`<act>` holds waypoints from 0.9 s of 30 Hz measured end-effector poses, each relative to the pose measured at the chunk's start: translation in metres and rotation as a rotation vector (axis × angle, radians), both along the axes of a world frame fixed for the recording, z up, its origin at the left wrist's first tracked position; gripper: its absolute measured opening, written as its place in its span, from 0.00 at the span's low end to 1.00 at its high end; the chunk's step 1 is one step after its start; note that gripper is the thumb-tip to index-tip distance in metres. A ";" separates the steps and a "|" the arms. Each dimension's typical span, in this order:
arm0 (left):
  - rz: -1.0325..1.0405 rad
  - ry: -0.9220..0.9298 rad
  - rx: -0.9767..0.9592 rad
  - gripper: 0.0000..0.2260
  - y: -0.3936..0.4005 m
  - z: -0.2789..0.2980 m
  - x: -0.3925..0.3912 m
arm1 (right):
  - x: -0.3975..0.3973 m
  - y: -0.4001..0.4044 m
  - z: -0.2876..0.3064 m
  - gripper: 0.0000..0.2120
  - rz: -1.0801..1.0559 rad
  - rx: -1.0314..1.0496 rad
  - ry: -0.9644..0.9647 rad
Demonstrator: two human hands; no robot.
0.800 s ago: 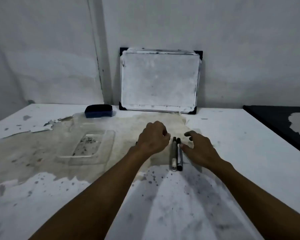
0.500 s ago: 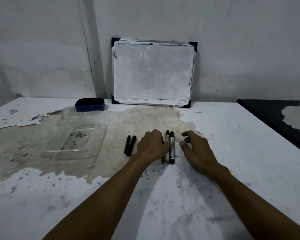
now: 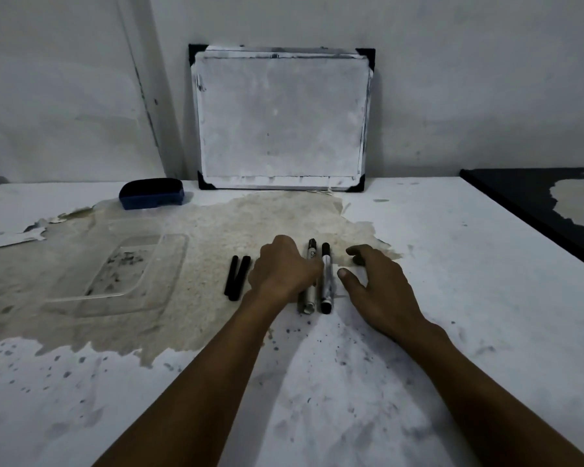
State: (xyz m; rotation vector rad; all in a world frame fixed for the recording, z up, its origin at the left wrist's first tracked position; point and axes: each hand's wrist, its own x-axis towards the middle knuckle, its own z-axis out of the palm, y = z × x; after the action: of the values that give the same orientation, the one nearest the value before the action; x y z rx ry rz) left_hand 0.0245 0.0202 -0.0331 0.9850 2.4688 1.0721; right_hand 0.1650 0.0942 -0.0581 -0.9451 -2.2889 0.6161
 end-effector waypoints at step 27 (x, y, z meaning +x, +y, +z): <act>-0.054 -1.157 0.886 0.09 -0.045 0.024 -0.065 | -0.078 -0.036 0.064 0.28 0.324 -0.708 0.077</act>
State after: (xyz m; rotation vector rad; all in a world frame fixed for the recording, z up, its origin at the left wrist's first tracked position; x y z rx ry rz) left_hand -0.0407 -0.0247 -0.0093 0.3364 1.0139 1.9961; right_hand 0.0867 0.0584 0.0062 -0.8182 -2.1890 1.6418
